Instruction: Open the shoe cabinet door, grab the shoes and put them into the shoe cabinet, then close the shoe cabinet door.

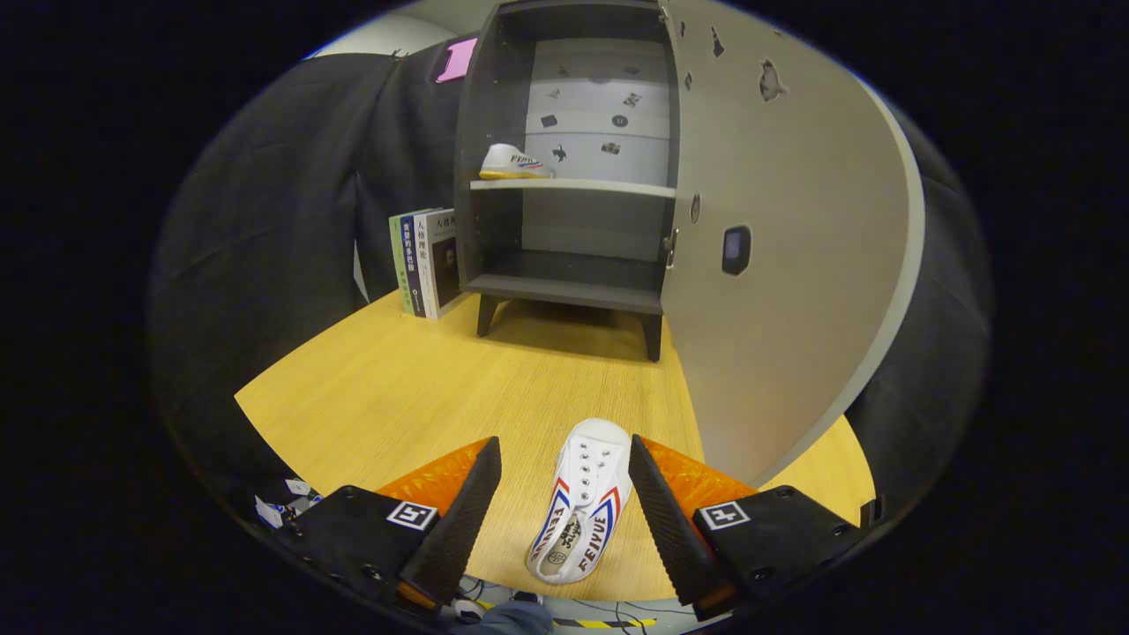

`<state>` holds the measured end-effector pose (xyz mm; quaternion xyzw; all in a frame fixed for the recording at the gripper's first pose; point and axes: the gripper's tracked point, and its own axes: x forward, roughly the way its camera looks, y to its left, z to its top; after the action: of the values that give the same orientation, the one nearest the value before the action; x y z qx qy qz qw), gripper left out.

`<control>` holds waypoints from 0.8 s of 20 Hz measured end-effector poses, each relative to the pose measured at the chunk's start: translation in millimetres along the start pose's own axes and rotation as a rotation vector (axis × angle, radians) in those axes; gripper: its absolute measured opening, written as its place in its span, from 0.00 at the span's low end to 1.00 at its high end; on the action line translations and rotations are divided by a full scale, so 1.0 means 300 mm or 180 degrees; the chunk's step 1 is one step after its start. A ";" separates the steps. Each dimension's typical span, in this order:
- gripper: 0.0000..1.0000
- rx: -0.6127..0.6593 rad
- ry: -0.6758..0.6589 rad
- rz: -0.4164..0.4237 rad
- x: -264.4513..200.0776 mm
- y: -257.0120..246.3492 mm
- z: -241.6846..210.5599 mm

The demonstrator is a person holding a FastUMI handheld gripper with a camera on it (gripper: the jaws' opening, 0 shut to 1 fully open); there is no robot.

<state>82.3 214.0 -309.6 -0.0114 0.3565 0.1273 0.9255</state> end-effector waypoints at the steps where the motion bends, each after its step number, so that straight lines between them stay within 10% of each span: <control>1: 0.92 0.0038 0.0076 0.0011 0.025 0.001 -0.024; 16: 0.88 0.0219 0.0983 0.0011 0.247 0.006 -0.254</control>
<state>84.7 224.1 -415.3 0.0015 0.4988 0.1133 0.8593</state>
